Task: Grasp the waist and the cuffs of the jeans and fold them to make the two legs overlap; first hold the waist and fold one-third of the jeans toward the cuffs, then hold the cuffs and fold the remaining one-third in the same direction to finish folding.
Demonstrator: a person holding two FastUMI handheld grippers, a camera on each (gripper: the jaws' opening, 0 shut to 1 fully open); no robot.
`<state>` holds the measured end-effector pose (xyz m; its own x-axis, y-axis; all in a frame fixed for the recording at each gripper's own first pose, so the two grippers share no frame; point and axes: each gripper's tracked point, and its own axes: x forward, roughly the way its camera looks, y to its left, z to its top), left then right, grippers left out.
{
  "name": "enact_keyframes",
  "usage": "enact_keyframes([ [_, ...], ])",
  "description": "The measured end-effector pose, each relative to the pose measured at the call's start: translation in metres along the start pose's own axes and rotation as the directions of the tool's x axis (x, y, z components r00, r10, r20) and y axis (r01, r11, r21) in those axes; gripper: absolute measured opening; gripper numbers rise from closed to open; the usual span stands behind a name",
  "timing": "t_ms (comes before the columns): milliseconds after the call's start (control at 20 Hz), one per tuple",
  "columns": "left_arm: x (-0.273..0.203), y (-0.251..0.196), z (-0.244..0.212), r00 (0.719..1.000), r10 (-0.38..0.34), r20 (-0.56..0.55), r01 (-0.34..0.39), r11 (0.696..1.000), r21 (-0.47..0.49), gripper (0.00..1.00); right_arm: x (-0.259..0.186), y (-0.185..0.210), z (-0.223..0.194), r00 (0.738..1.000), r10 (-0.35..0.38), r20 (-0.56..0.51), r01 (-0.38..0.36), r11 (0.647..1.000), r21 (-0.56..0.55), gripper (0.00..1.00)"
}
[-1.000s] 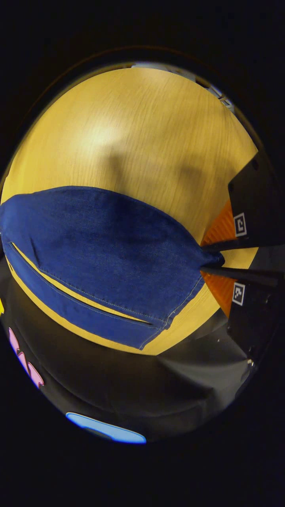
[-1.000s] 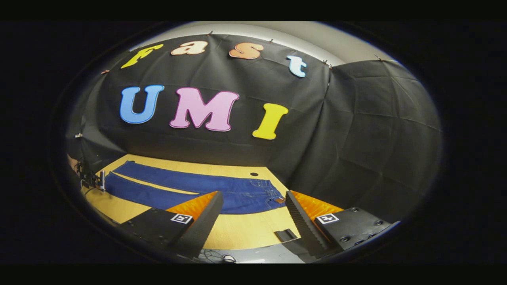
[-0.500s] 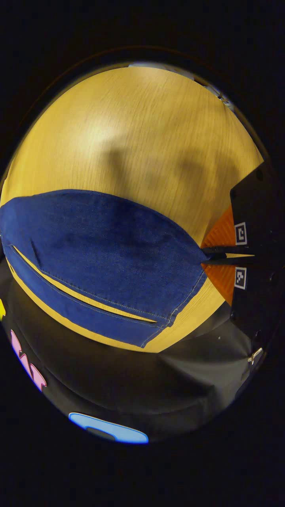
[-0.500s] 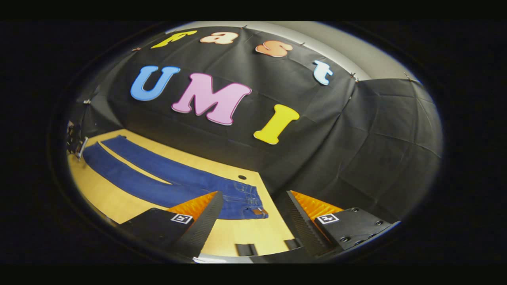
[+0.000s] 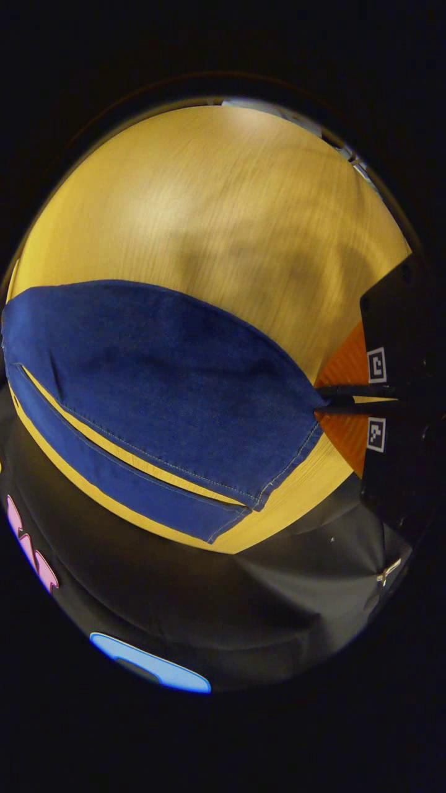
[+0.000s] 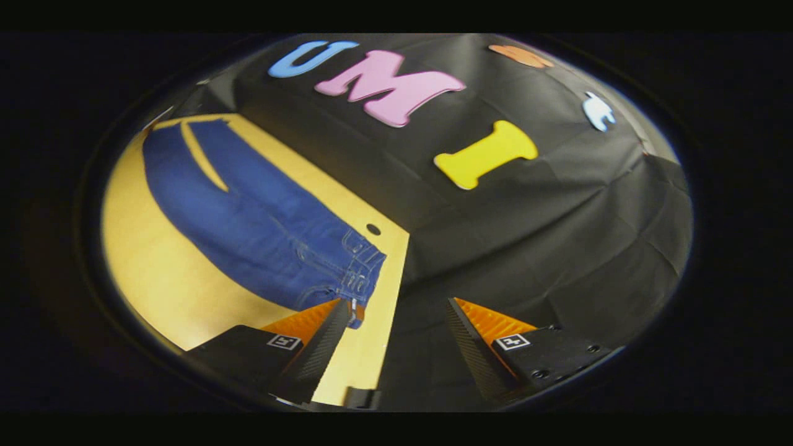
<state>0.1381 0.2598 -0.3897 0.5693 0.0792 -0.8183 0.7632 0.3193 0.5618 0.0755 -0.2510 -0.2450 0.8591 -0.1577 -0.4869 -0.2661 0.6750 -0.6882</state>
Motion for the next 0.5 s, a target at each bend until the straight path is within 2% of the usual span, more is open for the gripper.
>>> enact_keyframes([
  [150, 0.002, 0.000, 0.000, 1.000, 0.015, -0.013, -0.015, 0.999, -0.035, 0.06, 0.041, 0.014, -0.029, 0.994, 0.107, -0.017, -0.108, 0.975, -0.193, 0.97],
  [200, 0.001, 0.001, -0.001, 1.000, 0.027, -0.016, -0.028, 0.998, -0.048, 0.01, 0.052, 0.021, -0.038, 0.988, 0.149, -0.026, -0.151, 0.953, -0.263, 0.97],
  [300, 0.002, 0.001, 0.000, 0.998, 0.050, -0.026, -0.052, 0.996, -0.073, 0.01, 0.070, 0.036, -0.056, 0.972, 0.229, -0.049, -0.230, 0.892, -0.389, 0.97],
  [350, 0.002, 0.001, 0.001, 0.998, 0.062, -0.032, -0.065, 0.994, -0.086, 0.01, 0.074, 0.046, -0.065, 0.960, 0.272, -0.069, -0.275, 0.864, -0.421, 0.95],
  [400, 0.002, 0.002, 0.001, 0.997, 0.074, -0.036, -0.077, 0.992, -0.100, 0.06, 0.078, 0.056, -0.070, 0.948, 0.308, -0.084, -0.312, 0.841, -0.442, 0.96],
  [450, 0.002, 0.001, 0.001, 0.996, 0.083, -0.039, -0.087, 0.990, -0.113, 0.06, 0.083, 0.062, -0.075, 0.939, 0.332, -0.090, -0.335, 0.822, -0.460, 0.98],
  [500, 0.003, 0.002, 0.001, 0.995, 0.087, -0.043, -0.092, 0.988, -0.124, 0.01, 0.089, 0.066, -0.078, 0.933, 0.347, -0.096, -0.349, 0.808, -0.474, 0.97],
])
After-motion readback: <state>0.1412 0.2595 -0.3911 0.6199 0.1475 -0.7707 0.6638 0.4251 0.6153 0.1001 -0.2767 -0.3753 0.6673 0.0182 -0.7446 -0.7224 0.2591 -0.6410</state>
